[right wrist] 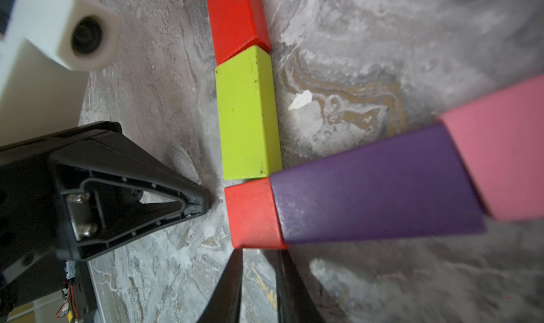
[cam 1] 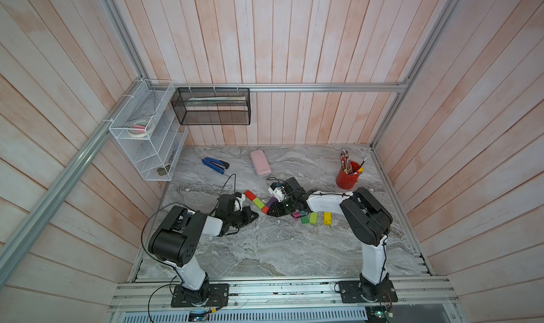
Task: Assemble the letter v with building blocks
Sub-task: Adjust the building block at the center of the board.
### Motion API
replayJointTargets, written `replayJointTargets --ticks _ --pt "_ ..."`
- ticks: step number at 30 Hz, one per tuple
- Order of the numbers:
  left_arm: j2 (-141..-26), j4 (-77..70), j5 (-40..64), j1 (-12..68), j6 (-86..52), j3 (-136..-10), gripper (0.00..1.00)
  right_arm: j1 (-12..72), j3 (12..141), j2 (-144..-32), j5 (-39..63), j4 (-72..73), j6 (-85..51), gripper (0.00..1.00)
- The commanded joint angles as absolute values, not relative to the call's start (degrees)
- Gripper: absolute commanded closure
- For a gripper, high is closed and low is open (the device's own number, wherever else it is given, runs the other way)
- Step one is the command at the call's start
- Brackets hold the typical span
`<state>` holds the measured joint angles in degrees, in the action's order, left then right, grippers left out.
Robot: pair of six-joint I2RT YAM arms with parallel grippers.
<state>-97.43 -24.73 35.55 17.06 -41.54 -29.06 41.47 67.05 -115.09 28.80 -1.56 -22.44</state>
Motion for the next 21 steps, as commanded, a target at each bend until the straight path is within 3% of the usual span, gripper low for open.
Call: replayJointTargets --ticks 1,12,17,21 --pt "-98.5 -24.2 34.9 17.3 -40.3 -29.6 1.0 41.8 68.0 -116.7 28.0 -3.7 -22.3 0.77" --pt "-97.1 -25.1 35.0 17.4 -40.1 -28.8 1.0 42.0 67.5 -114.7 28.0 -4.0 -22.2 0.76" --pt "-91.1 -31.8 35.8 17.9 -40.4 -25.1 1.0 41.9 68.0 -108.5 24.4 -6.1 -20.5 0.66" --pt "-83.9 -31.0 33.9 20.9 -37.0 -25.2 0.84 40.7 68.5 -103.6 19.8 -9.9 -18.7 0.53"
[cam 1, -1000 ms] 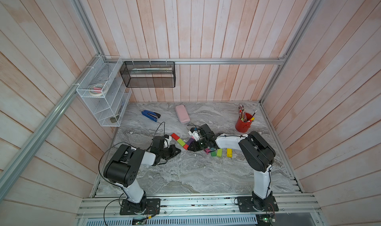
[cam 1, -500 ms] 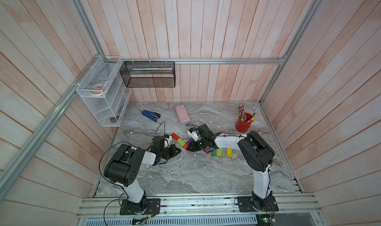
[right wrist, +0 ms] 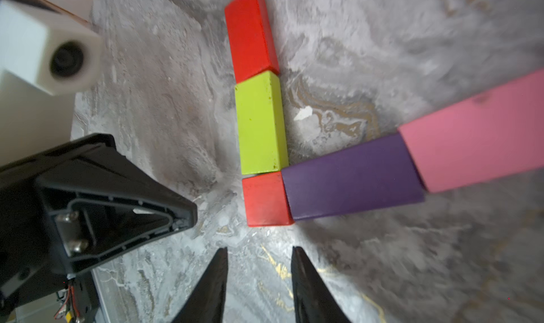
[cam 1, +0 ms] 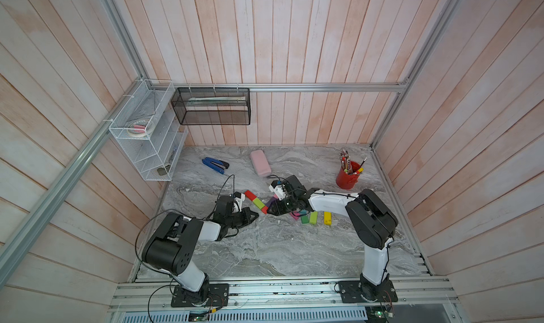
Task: Assemble the letter v with building blocks
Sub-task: Adjust the building block at the center of the board.
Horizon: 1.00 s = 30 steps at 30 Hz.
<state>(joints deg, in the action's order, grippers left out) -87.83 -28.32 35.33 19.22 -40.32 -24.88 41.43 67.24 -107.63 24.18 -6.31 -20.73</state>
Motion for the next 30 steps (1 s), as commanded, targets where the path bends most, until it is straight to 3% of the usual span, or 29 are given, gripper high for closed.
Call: replayJointTargets --ticks 1,6,13,23,30 --pt "-82.0 -29.2 32.6 22.0 -35.7 -25.8 0.78 40.1 68.3 -102.5 18.5 -11.1 -18.2 0.51" --pt "-76.5 -19.2 25.4 27.5 -28.8 -30.6 0.63 36.7 65.6 -98.1 11.7 -16.9 -14.6 0.4" --pt "-78.9 -12.9 20.8 32.5 -25.1 -36.6 0.6 33.5 61.1 -95.9 6.2 -20.4 -11.7 0.22" --pt "-84.5 -10.1 16.1 38.1 -26.2 -40.9 0.57 33.5 58.9 -97.5 5.7 -20.3 -9.4 0.19" --pt "-86.6 -10.6 15.2 39.3 -27.3 -40.7 0.58 33.4 61.0 -101.4 6.2 -20.9 -9.3 0.23"
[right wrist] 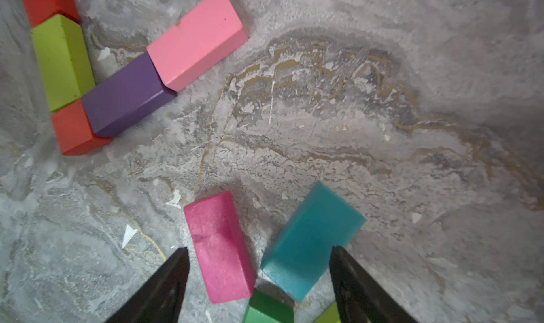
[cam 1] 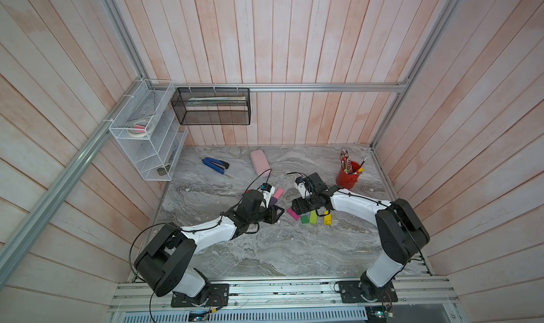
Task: Assemble the letter v with building blocks
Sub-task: Adjust the building block at the center of the board.
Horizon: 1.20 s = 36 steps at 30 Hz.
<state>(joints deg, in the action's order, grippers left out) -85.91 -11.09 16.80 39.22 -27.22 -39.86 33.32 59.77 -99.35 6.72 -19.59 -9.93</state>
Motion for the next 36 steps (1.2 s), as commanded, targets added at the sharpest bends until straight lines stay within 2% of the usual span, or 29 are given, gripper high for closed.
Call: replayJointTargets --ticks 1,8,20,28,31,33,36 --pt "-86.8 -10.5 15.0 39.3 -27.4 -40.8 0.58 33.2 61.5 -102.0 5.8 -21.4 -9.9 0.24" --pt "-88.9 -9.3 15.2 39.3 -25.8 -42.6 0.59 31.6 61.8 -101.1 7.1 -19.6 -14.6 0.29" --pt "-92.1 -10.2 16.8 39.3 -25.9 -44.3 0.6 31.6 63.5 -107.0 6.6 -24.3 -15.2 0.36" --pt "-91.5 -10.6 16.3 39.2 -26.2 -43.2 0.6 31.6 61.5 -105.0 6.5 -23.1 -16.9 0.38" --pt "-91.6 -10.7 16.4 39.3 -26.3 -43.2 0.6 31.8 60.6 -105.0 6.8 -23.1 -16.2 0.41" --pt "-91.8 -10.9 16.6 39.3 -26.2 -43.3 0.6 32.1 60.2 -105.2 6.5 -23.4 -15.2 0.45" --pt "-92.4 -10.8 17.0 39.2 -26.0 -43.9 0.61 32.5 60.0 -105.8 6.0 -24.6 -12.7 0.63"
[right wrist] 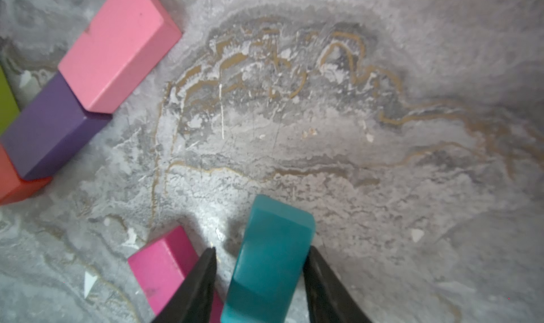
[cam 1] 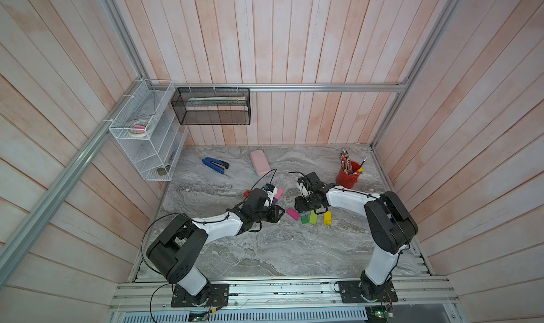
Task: Assemble the letter v with building blocks
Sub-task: Adjust the building block at the center of the board.
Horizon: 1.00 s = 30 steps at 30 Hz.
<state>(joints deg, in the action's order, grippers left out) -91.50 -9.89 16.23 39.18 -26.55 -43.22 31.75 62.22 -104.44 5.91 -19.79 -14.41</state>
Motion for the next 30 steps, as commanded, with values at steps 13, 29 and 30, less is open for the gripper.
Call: replayJointTargets --ticks 13,29,30 --pt "-93.2 -10.8 16.7 39.3 -25.8 -44.4 0.6 32.5 64.7 -109.5 1.0 -23.7 -1.6 0.67" --pt "-94.6 -11.2 17.7 39.3 -25.6 -44.7 0.61 32.3 60.3 -108.1 1.5 -24.2 0.7 0.63" --pt "-94.8 -11.2 17.8 39.3 -25.6 -44.8 0.61 32.3 59.8 -107.8 1.6 -24.2 0.4 0.63"
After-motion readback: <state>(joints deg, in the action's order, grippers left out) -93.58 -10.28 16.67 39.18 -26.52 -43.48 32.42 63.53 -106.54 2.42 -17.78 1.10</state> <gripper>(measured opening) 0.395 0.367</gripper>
